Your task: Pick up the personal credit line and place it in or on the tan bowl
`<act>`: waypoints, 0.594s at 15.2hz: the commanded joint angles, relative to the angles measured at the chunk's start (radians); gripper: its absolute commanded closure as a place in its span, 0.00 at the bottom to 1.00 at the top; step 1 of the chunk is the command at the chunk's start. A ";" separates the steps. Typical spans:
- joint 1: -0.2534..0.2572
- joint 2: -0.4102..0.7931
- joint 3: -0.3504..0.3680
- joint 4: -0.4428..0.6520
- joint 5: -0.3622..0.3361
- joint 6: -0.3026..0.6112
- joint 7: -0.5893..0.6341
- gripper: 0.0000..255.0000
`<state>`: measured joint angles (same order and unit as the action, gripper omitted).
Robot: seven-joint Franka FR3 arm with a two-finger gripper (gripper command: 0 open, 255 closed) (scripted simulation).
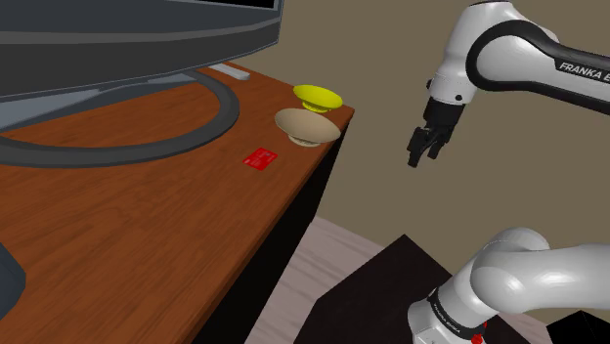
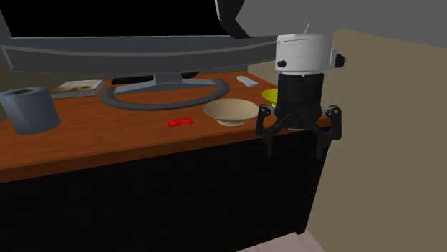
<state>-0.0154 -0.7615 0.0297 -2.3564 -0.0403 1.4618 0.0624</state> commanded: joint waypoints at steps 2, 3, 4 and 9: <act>0.000 0.015 0.020 0.008 0.029 -0.006 0.044 0.00; 0.000 0.031 0.039 0.017 0.058 -0.010 0.088 0.00; 0.000 0.049 0.058 0.027 0.086 -0.013 0.132 0.00; -0.004 0.153 0.146 0.092 0.223 -0.012 0.347 0.00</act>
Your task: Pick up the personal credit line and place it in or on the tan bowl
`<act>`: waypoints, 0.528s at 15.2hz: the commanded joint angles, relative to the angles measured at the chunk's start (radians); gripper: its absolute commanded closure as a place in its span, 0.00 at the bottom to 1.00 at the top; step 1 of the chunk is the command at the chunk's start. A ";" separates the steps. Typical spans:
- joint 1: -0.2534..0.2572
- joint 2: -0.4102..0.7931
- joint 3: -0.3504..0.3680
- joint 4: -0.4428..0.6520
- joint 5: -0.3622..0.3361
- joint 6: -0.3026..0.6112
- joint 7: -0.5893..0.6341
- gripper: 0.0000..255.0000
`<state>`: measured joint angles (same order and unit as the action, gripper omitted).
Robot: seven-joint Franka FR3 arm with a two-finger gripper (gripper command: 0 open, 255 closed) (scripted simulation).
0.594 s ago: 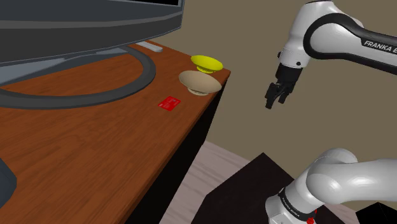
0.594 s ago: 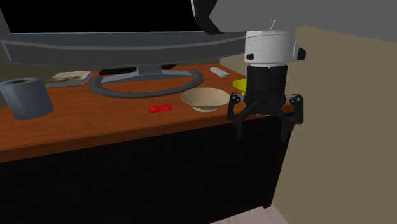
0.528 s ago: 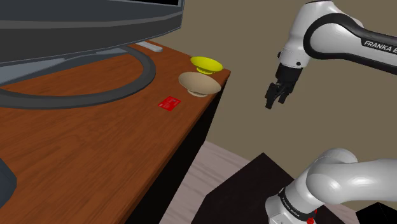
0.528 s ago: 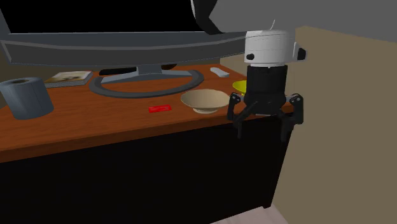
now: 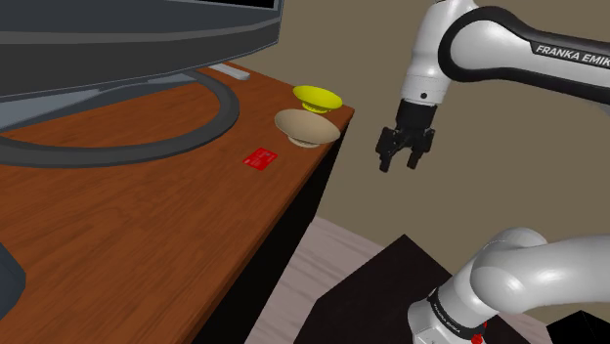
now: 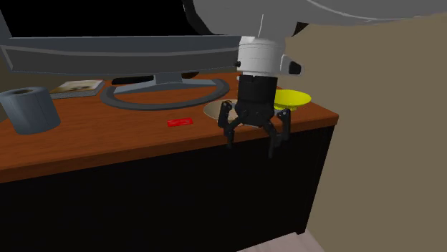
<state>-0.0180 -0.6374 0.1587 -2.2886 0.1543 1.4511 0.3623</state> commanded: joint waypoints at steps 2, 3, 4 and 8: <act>-0.004 0.078 0.049 0.056 0.079 0.006 0.132 0.00; -0.005 0.104 0.065 0.074 0.103 0.011 0.174 0.00; -0.007 0.130 0.079 0.093 0.126 0.018 0.215 0.00; -0.012 0.244 0.134 0.175 0.207 0.050 0.378 0.00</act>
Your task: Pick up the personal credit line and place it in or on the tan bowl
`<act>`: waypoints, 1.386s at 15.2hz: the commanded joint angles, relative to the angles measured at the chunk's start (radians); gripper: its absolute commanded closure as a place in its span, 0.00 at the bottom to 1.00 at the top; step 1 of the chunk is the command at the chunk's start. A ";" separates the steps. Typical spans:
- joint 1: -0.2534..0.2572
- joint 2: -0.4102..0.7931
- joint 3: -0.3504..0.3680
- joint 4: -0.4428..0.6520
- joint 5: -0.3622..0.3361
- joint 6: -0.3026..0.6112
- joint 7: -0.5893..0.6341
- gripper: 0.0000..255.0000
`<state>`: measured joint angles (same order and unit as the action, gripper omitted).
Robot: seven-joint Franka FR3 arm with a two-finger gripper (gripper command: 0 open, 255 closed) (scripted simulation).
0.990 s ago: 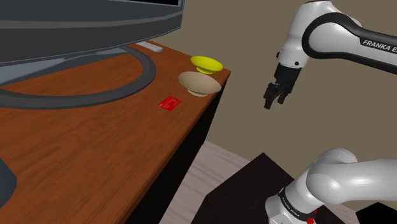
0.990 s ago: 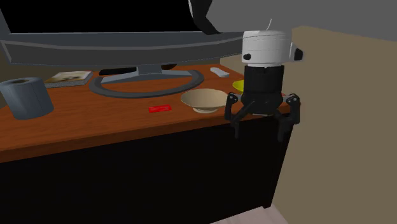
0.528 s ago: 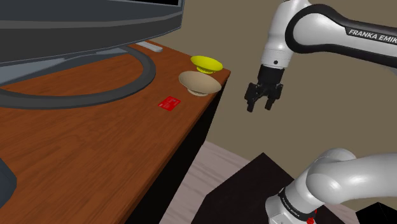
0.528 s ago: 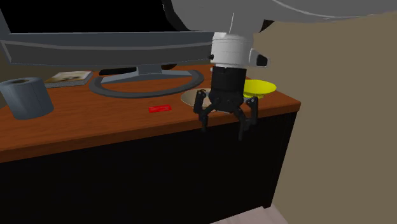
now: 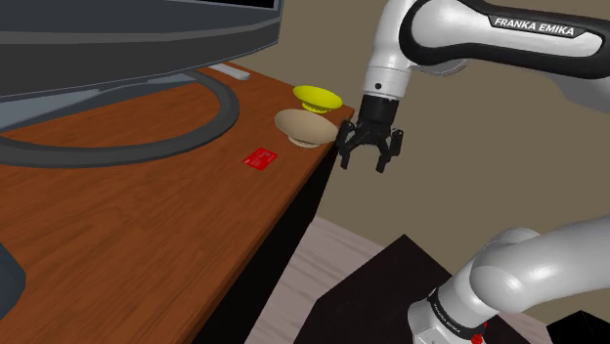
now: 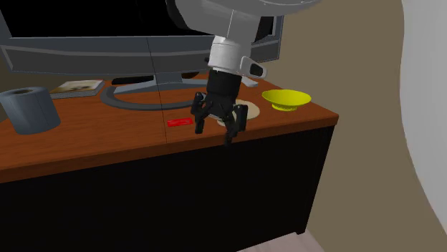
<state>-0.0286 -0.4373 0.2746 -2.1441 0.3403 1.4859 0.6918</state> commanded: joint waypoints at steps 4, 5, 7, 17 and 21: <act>-0.004 0.168 0.064 0.125 0.085 0.059 0.207 0.00; -0.004 0.201 0.074 0.151 0.097 0.071 0.245 0.00; -0.003 0.267 0.092 0.204 0.120 0.096 0.321 0.00; 0.035 0.618 0.135 0.520 0.173 0.220 0.676 0.00; 0.047 0.616 0.142 0.472 0.178 0.271 0.670 0.00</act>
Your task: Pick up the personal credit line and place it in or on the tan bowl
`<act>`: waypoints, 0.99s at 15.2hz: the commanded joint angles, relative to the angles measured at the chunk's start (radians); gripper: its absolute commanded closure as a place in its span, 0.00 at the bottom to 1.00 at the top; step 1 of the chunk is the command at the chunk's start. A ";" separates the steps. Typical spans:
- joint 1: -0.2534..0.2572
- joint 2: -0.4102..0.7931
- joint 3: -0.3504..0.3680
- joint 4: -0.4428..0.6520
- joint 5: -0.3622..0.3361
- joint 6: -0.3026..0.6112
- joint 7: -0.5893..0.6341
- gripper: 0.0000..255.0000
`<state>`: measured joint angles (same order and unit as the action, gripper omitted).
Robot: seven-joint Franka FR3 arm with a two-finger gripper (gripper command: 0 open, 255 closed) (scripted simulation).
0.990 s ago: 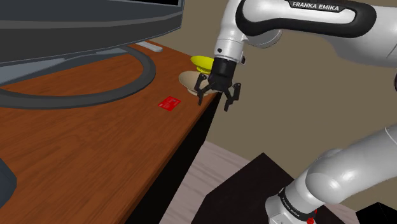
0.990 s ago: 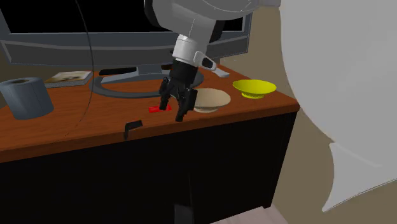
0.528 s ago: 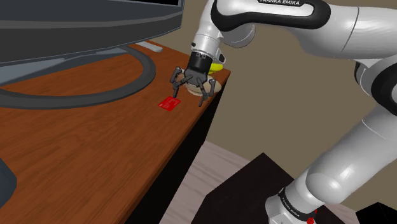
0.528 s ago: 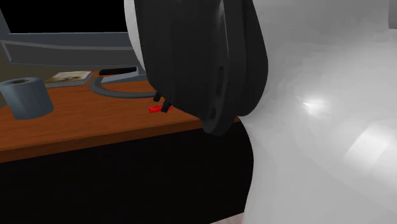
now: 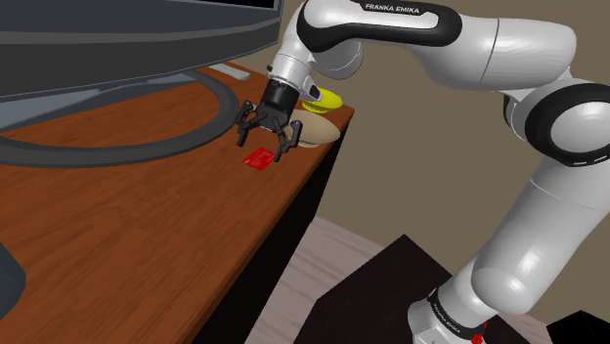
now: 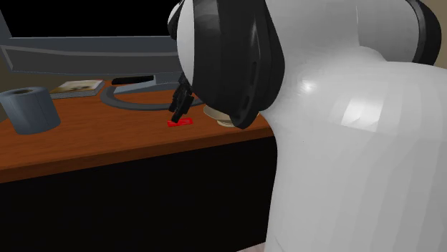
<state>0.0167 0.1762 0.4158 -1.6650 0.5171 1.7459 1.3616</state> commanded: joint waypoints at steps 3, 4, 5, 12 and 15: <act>0.012 0.002 0.008 -0.041 0.005 0.049 -0.003 0.00; 0.014 0.003 0.009 -0.047 0.006 0.056 -0.004 0.00; 0.014 0.003 0.009 -0.047 0.006 0.056 -0.004 0.00; 0.014 0.003 0.009 -0.047 0.006 0.056 -0.004 0.00; 0.014 0.002 0.009 -0.048 0.006 0.056 -0.005 1.00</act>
<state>0.0290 0.1717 0.4238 -1.7057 0.5246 1.7974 1.3586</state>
